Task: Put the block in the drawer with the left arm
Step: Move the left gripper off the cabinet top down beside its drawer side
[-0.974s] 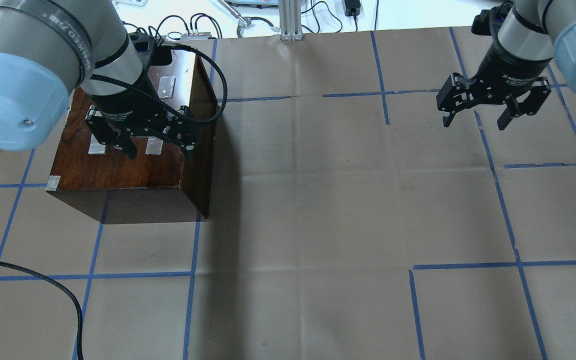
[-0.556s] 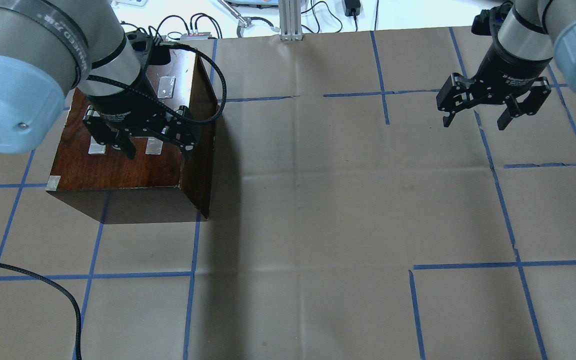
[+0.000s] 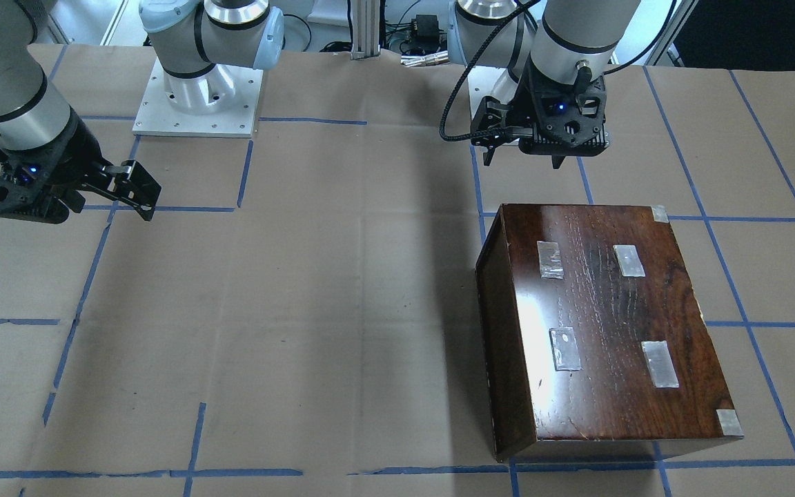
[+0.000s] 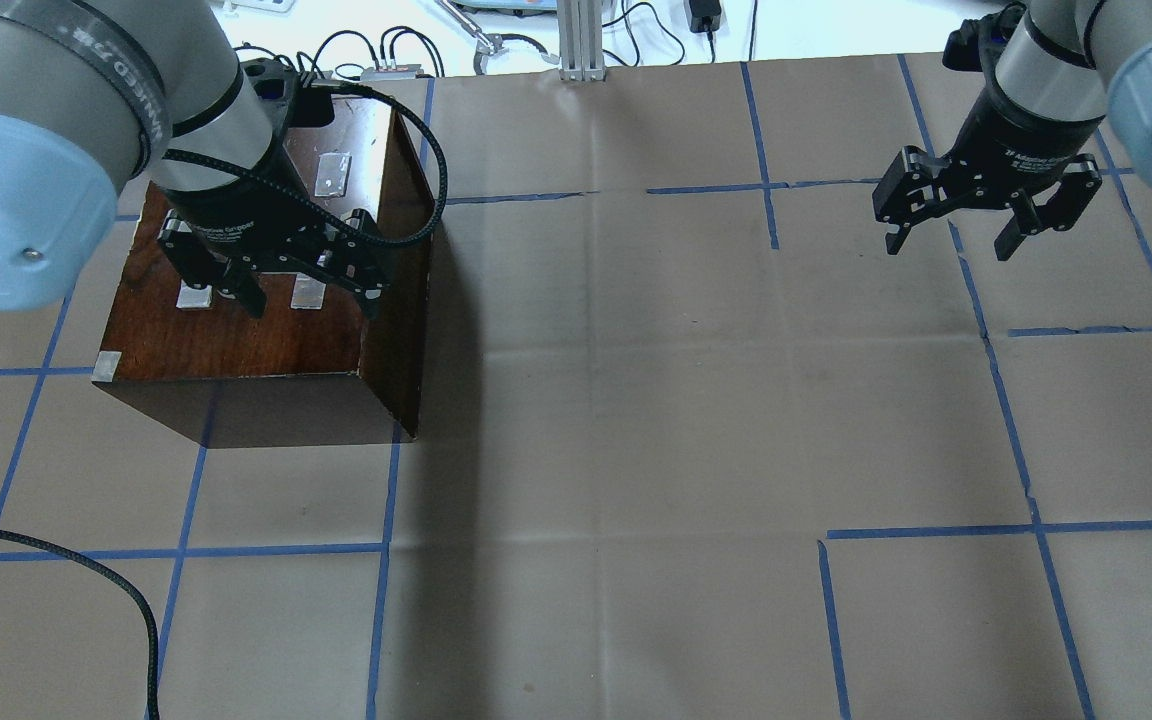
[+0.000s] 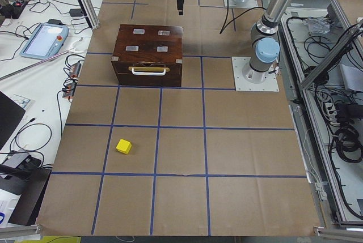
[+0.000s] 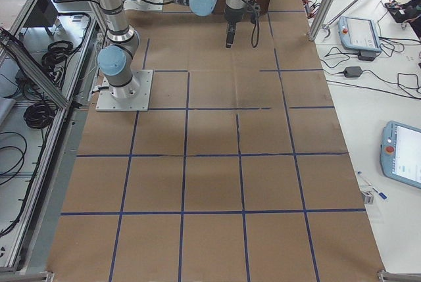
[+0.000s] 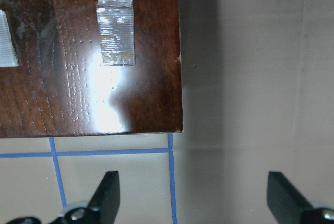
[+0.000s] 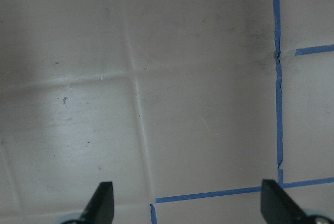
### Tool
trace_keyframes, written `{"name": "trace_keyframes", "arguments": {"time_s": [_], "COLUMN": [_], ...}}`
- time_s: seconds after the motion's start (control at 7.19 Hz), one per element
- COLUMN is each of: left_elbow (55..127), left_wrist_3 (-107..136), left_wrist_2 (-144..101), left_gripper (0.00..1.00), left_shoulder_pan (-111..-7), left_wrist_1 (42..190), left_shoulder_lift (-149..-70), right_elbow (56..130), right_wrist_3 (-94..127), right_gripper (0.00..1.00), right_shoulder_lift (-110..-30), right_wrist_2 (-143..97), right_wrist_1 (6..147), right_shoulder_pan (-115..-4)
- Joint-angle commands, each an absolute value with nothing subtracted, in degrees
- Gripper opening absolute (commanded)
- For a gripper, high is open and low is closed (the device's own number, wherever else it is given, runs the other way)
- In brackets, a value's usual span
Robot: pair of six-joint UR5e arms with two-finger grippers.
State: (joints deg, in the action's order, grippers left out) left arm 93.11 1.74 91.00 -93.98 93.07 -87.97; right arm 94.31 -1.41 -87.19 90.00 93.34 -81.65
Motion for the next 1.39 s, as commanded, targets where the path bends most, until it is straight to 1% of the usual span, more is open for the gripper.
{"name": "trace_keyframes", "arguments": {"time_s": [0.0, 0.14, 0.28, 0.56, 0.7, 0.97, 1.25], "left_elbow": [93.2, 92.7, 92.3, 91.1, 89.5, 85.5, 79.7], "left_wrist_3": [1.4, 1.2, -1.6, -16.2, -20.0, -21.7, -25.9], "left_wrist_2": [91.1, 91.1, 91.4, 91.6, 91.4, 91.5, 91.0], "left_gripper": [0.99, 0.99, 0.99, 0.99, 0.99, 0.99, 0.99], "left_shoulder_pan": [-92.6, -89.7, -84.2, -72.1, -66.6, -64.0, -60.5], "left_wrist_1": [93.2, 93.2, 93.9, 93.5, 93.3, 93.1, 93.2], "left_shoulder_lift": [-87.6, -87.6, -88.1, -88.6, -90.2, -94.5, -101.9], "right_elbow": [94.2, 94.3, 94.3, 94.3, 94.3, 94.2, 94.2], "right_wrist_3": [-1.4, -1.4, -1.4, -1.4, -1.4, -1.4, -1.4], "right_gripper": [1.0, 1.0, 1.0, 1.0, 1.0, 1.0, 1.0], "right_shoulder_lift": [-87.2, -87.2, -87.2, -87.2, -87.2, -87.2, -87.2], "right_wrist_2": [90.0, 90.0, 90.0, 90.0, 90.0, 90.0, 90.0], "right_wrist_1": [93.3, 93.3, 93.3, 93.3, 93.3, 93.3, 93.3], "right_shoulder_pan": [-81.7, -81.7, -81.7, -81.7, -81.7, -81.7, -81.7]}}
